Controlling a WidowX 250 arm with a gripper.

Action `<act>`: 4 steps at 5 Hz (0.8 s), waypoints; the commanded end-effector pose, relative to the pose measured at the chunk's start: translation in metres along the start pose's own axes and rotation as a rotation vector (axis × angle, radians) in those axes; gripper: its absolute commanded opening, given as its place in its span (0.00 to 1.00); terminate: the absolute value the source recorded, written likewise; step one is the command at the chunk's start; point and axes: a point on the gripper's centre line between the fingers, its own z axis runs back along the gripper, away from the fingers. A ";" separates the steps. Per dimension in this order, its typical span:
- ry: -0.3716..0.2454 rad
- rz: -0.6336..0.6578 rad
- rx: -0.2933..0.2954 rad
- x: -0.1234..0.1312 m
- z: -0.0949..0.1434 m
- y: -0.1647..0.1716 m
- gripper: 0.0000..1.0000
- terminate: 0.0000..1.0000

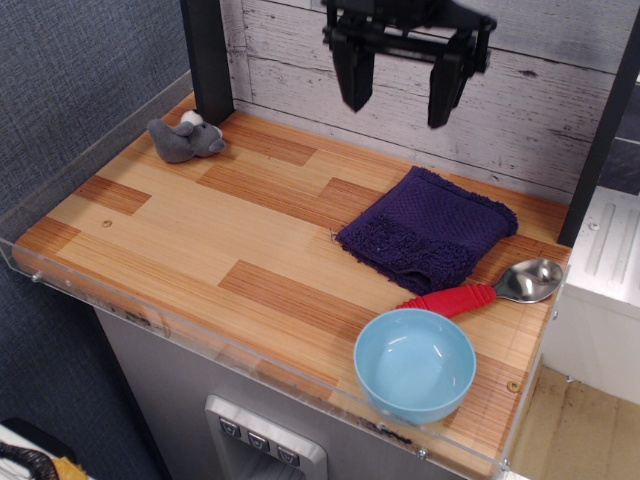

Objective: Move the purple cloth to the right side of the drain cover

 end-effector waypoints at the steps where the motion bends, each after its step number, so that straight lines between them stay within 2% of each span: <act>1: -0.042 -0.023 0.011 -0.013 -0.004 -0.006 1.00 0.00; 2: -0.042 -0.028 0.008 -0.013 -0.021 -0.010 1.00 0.00; 3: -0.074 -0.035 -0.005 -0.005 -0.034 -0.017 1.00 0.00; 4: -0.069 -0.029 -0.007 0.003 -0.050 -0.021 1.00 0.00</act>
